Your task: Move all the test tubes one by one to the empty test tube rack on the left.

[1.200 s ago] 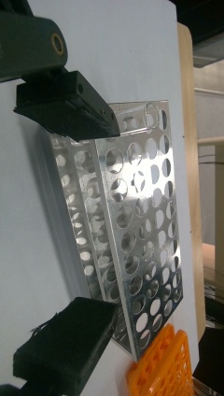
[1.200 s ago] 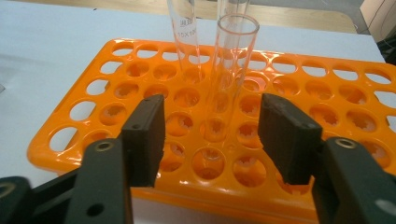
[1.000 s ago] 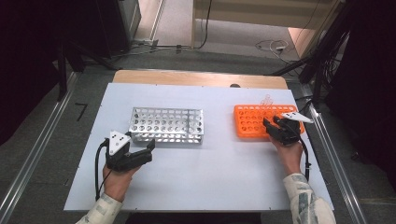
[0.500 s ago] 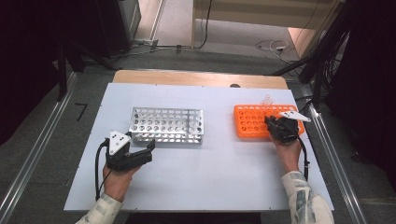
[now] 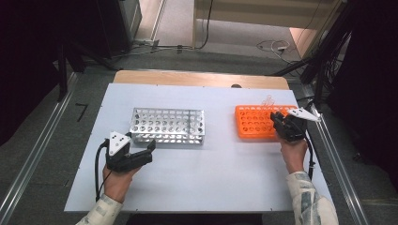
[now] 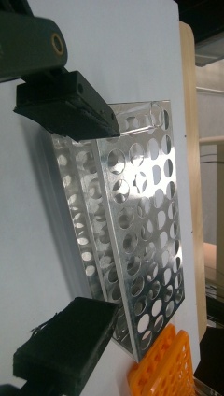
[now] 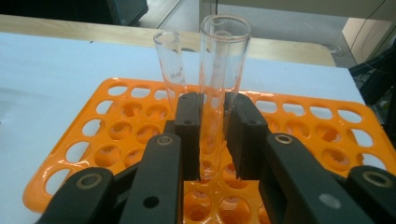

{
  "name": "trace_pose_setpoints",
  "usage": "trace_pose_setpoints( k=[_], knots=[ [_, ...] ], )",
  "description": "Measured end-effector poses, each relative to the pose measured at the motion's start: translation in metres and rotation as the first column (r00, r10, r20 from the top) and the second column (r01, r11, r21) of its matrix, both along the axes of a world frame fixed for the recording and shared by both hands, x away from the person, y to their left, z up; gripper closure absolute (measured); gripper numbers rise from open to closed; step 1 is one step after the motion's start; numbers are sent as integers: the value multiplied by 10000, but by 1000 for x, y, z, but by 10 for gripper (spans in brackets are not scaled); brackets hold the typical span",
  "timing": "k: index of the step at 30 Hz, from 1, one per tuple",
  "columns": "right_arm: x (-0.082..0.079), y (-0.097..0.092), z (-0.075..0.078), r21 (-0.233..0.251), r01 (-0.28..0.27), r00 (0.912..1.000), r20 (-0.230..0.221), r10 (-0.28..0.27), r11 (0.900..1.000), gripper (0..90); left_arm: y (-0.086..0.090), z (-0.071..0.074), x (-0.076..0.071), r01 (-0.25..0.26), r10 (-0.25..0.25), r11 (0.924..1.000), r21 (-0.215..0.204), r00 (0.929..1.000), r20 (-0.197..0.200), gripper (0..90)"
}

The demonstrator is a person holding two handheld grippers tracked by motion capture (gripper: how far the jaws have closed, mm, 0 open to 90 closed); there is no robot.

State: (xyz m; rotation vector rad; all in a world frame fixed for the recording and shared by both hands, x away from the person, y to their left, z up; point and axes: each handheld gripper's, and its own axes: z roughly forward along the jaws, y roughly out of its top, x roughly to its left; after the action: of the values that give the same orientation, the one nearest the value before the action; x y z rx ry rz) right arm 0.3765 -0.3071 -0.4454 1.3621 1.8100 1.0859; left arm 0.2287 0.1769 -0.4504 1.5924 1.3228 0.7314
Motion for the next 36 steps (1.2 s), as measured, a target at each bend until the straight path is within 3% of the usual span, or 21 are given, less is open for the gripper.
trace_pose_setpoints(
  k=[10,21,29,36],
  knots=[
    [-11,-2,13,135,-242,9996,128,240,9996,733,0,1,0,17,-17,10000,-31,10000,-4,132],
    [-26,17,23,132,-1212,9925,152,1210,9925,733,0,1,0,50,-50,10000,-69,10000,4,132],
    [-37,42,28,154,-2153,9765,84,2152,9764,733,-2,2,-1,65,-64,10000,-71,10000,47,132],
    [-45,65,25,125,-2996,9539,-141,2997,9540,733,-3,2,-1,103,-103,9999,-49,9999,37,132]
  ],
)
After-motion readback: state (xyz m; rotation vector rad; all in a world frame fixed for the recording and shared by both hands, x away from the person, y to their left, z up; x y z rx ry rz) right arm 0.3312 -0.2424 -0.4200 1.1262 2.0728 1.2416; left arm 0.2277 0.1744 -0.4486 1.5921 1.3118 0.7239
